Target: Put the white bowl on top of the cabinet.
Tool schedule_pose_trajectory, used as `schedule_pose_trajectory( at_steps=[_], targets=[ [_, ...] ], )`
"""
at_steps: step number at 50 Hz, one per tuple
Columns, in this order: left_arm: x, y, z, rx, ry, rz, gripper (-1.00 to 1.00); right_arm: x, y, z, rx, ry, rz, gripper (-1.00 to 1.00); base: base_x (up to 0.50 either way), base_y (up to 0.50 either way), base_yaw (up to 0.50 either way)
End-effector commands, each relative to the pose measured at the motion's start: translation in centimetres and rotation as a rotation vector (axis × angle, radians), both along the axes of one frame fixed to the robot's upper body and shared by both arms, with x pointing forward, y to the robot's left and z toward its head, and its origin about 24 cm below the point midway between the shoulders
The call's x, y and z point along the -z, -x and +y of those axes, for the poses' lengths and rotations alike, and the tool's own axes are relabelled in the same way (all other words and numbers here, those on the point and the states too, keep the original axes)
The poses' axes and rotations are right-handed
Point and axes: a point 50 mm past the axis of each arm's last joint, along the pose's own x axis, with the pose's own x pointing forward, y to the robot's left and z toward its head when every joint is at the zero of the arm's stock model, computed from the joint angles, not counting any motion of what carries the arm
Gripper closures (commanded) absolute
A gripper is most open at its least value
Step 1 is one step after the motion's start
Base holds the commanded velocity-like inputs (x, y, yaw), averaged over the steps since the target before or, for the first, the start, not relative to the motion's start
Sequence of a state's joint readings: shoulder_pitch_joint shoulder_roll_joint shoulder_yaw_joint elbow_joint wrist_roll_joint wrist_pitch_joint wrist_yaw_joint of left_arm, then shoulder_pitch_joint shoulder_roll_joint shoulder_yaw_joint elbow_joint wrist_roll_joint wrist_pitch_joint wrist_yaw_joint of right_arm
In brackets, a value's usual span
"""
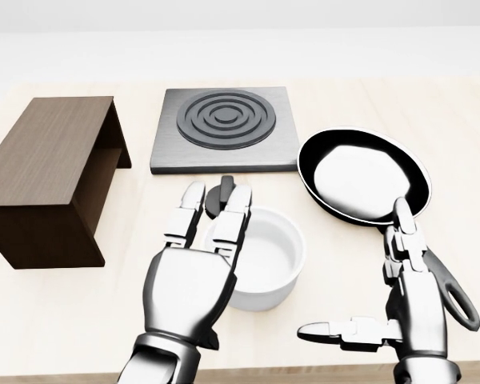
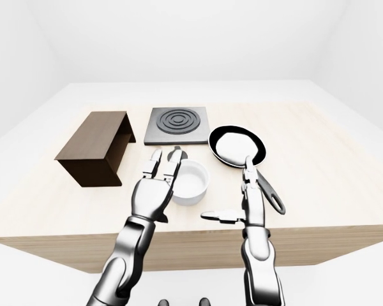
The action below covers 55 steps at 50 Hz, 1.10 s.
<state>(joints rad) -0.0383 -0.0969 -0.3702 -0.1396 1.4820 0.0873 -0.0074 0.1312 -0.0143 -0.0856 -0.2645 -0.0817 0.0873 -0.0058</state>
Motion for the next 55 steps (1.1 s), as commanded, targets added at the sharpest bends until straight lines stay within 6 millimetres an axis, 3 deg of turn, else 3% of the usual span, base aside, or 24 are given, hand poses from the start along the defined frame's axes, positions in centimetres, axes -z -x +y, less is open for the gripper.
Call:
schedule_pose_trajectory(
  at_steps=[1, 55],
  targets=[
    [0.6, -0.3, -0.7, 0.017, -0.040, 0.035, -1.00, -0.3, 0.0, -0.1, -0.005, -0.004, -0.011, -1.00, 0.00, 0.00, 0.00],
    [4.0, -2.2, -1.2, 0.019, -0.120, 0.162, -1.00, -0.5, -0.1, -0.2, -0.003, -0.008, -0.022, -1.00, 0.00, 0.00, 0.00]
  ],
)
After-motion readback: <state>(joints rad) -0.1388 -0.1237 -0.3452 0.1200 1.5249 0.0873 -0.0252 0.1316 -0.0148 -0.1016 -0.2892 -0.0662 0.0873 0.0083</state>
